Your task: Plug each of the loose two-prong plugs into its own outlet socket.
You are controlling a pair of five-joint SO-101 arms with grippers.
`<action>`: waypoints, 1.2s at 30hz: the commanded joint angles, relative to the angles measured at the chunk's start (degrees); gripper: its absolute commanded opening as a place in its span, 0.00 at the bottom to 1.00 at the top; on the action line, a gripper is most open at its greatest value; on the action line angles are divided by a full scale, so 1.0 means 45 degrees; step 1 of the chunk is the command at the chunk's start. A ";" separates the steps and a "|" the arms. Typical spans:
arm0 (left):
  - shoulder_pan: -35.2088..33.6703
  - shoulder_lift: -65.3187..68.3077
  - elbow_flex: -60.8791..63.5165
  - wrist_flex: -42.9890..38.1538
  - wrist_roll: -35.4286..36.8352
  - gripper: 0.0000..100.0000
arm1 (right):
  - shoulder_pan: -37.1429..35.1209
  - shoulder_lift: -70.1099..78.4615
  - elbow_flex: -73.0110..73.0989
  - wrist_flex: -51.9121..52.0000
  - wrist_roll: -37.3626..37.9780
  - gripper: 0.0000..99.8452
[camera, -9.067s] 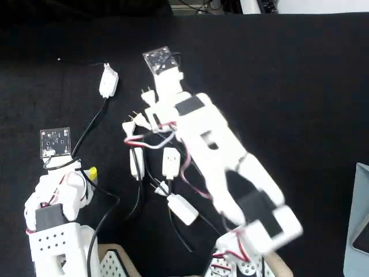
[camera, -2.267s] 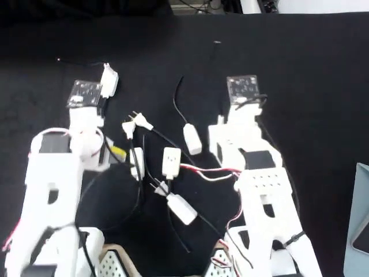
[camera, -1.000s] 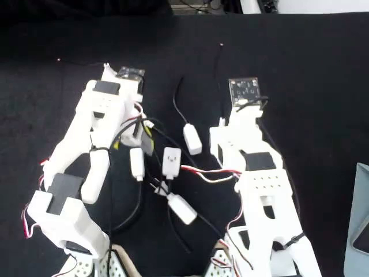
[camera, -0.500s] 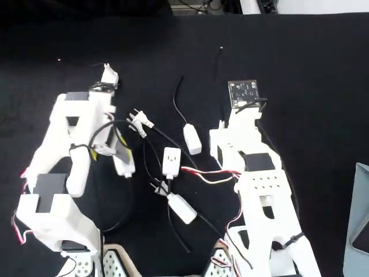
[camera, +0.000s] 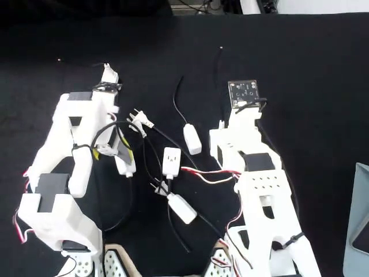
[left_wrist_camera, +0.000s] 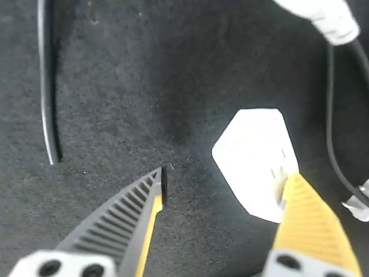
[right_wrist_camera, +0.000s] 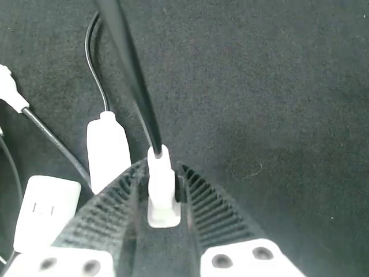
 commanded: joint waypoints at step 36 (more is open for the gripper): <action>0.2608 -0.3145 0.1905 -0.1915 0.1055 0.32 | 0.0234 -0.0322 -0.0088 -0.0176 -0.0098 0.01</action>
